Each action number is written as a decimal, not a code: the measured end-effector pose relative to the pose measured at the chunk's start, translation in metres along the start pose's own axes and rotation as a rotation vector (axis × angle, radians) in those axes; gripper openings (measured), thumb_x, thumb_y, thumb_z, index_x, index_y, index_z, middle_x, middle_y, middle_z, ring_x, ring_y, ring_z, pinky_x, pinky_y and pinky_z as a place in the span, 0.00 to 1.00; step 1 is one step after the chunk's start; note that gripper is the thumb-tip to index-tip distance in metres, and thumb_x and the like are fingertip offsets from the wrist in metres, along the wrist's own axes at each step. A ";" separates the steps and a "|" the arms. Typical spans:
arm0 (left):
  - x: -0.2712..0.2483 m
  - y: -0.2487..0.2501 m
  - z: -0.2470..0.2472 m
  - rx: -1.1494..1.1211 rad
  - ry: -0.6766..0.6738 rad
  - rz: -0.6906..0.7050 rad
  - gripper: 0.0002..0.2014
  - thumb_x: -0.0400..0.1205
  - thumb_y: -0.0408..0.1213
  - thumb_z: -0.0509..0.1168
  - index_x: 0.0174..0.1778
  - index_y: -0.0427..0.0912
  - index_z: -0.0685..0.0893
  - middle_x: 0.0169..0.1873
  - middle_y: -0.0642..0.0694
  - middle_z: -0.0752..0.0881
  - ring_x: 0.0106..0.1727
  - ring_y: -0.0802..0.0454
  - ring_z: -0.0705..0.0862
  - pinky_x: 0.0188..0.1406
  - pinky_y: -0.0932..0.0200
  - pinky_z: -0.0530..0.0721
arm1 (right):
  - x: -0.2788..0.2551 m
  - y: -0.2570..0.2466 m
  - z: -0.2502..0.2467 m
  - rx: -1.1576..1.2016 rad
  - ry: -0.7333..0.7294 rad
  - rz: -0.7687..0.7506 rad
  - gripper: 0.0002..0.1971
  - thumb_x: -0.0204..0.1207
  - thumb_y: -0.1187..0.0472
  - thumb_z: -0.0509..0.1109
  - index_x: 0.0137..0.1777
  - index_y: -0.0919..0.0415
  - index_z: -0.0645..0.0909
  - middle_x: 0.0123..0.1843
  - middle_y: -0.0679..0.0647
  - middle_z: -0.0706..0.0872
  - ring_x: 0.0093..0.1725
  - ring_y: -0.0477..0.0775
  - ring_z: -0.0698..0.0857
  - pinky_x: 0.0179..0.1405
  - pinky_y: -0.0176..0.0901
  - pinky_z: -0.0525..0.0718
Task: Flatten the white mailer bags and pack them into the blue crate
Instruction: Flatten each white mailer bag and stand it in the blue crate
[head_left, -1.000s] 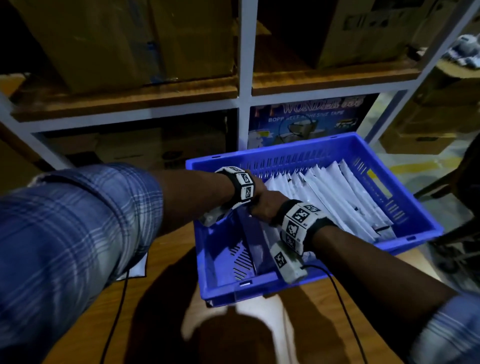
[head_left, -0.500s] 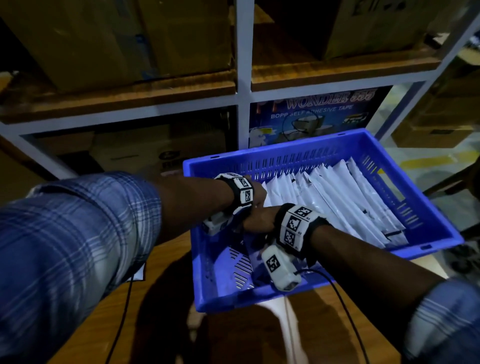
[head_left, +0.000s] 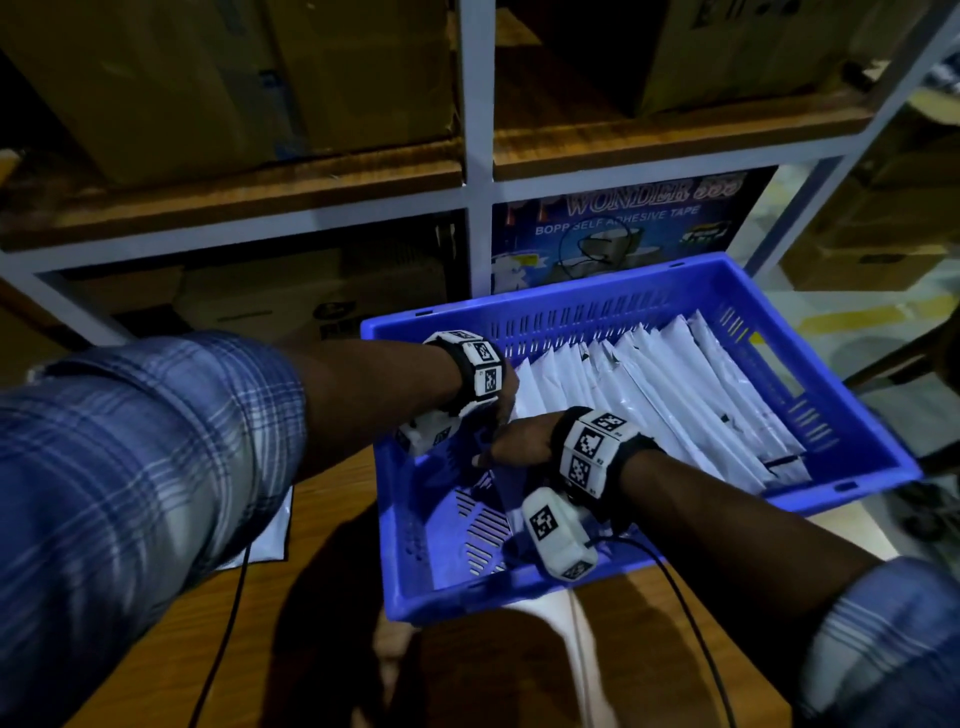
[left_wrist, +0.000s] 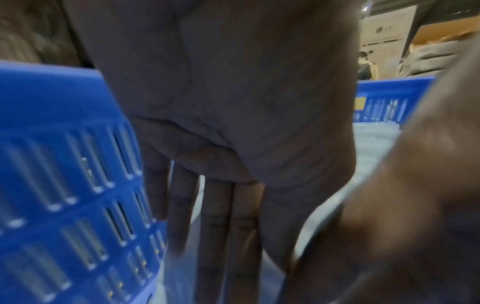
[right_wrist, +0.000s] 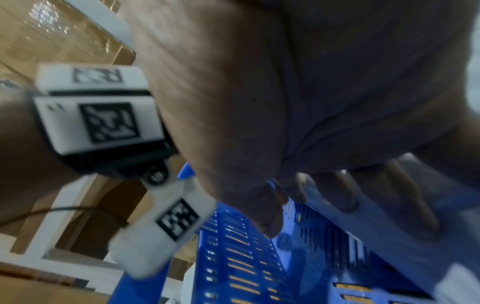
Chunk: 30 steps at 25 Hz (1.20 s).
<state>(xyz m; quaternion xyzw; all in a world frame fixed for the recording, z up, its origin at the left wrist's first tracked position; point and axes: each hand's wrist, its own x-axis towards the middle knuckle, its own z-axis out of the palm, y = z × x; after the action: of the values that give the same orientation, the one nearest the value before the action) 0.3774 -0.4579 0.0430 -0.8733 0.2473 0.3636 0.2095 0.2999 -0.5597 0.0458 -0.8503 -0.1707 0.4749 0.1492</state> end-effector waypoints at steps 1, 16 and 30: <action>-0.007 0.005 0.000 0.023 -0.037 0.010 0.08 0.70 0.49 0.78 0.33 0.64 0.84 0.36 0.62 0.85 0.44 0.45 0.89 0.46 0.36 0.90 | -0.002 0.002 0.000 0.022 -0.003 0.007 0.27 0.87 0.51 0.60 0.80 0.66 0.67 0.79 0.62 0.72 0.76 0.59 0.73 0.76 0.50 0.70; -0.023 0.001 -0.001 -0.090 0.096 0.065 0.06 0.78 0.36 0.71 0.49 0.43 0.91 0.33 0.50 0.86 0.35 0.50 0.83 0.38 0.63 0.80 | -0.080 -0.019 -0.016 -0.095 0.214 -0.003 0.22 0.87 0.52 0.58 0.76 0.63 0.75 0.69 0.62 0.79 0.62 0.58 0.81 0.44 0.37 0.79; -0.293 0.044 0.225 -0.735 1.090 -0.265 0.34 0.81 0.52 0.67 0.84 0.53 0.67 0.83 0.46 0.68 0.84 0.44 0.64 0.82 0.47 0.63 | -0.136 -0.138 0.151 -0.194 0.900 -0.197 0.38 0.78 0.40 0.60 0.86 0.49 0.54 0.86 0.57 0.59 0.86 0.62 0.55 0.81 0.60 0.63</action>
<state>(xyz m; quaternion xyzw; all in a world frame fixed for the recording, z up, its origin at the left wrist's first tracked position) 0.0524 -0.2879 0.1056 -0.9696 0.0683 -0.0976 -0.2136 0.0827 -0.4813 0.1295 -0.9615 -0.2126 0.0245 0.1724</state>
